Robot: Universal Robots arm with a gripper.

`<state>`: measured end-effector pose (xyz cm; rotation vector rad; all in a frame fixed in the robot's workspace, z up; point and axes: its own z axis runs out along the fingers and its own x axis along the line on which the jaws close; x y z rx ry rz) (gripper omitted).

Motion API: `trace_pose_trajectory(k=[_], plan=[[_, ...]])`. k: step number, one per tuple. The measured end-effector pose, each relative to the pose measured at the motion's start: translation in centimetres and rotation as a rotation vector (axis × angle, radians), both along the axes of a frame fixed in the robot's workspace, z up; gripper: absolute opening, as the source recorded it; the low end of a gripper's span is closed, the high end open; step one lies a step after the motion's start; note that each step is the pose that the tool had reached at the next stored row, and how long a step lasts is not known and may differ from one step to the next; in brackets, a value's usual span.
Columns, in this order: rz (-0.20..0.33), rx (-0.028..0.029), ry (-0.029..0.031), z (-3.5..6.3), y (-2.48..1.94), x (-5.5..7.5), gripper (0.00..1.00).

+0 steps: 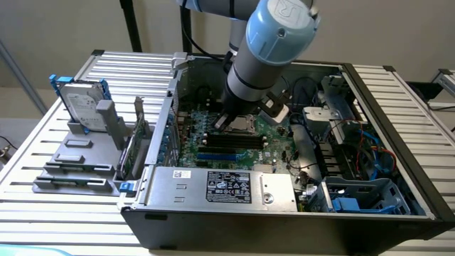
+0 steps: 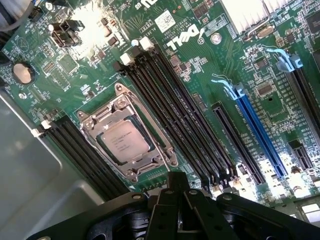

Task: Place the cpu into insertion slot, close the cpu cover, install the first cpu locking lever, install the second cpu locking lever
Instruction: 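Install the second cpu locking lever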

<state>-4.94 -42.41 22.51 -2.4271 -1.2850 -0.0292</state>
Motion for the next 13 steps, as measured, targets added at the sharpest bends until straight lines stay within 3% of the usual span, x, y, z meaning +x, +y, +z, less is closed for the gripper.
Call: trace_pose_trajectory(k=[5,13], plan=[[-0.001,0.0033,-0.0011,-0.50,0.00,-0.09,0.11],[-0.001,0.0038,-0.0022,-1.03,0.14,-0.11,0.11]])
